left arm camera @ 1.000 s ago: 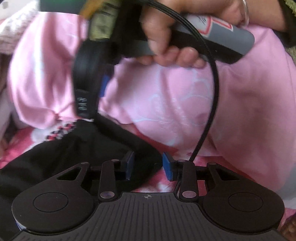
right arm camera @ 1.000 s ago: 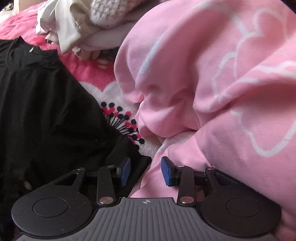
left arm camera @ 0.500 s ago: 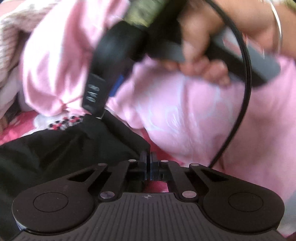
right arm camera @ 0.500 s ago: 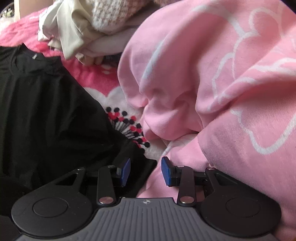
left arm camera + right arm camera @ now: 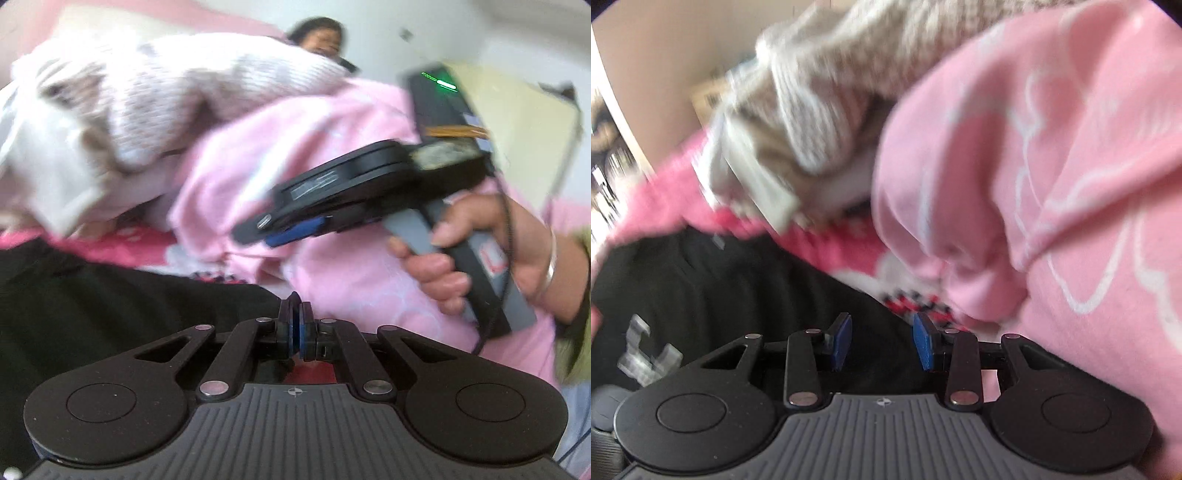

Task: Fold clothes
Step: 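Close the left gripper on the black T-shirt edge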

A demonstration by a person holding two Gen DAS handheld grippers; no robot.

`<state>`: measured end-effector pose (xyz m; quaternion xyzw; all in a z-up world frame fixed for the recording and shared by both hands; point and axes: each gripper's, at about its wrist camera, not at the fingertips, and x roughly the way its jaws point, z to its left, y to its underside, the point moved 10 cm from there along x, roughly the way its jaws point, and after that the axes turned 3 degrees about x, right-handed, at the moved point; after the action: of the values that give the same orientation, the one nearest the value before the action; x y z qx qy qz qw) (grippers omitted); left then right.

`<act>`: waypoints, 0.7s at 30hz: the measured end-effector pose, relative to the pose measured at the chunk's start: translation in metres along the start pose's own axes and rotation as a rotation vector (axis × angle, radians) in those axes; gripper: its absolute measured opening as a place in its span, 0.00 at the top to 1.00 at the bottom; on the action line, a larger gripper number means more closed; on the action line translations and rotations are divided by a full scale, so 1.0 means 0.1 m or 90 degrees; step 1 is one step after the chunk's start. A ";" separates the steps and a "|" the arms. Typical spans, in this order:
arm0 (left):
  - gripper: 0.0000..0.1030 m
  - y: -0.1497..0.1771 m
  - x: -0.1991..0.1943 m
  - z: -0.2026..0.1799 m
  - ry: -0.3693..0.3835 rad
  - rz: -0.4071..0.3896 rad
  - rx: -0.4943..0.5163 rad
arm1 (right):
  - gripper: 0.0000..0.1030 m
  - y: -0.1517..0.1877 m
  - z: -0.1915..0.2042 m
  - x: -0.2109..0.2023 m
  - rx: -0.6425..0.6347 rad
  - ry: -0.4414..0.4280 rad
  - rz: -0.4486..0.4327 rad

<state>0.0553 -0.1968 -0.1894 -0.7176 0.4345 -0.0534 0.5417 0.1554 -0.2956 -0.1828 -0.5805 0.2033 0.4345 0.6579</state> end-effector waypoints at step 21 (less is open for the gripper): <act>0.98 0.40 -0.20 0.84 -0.099 0.036 -0.166 | 0.59 0.99 -0.30 0.18 0.451 0.040 0.068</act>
<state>0.0665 -0.1227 -0.2485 -0.7713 0.4143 0.0748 0.4773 0.0923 -0.3227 -0.2625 -0.3179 0.3915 0.3524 0.7883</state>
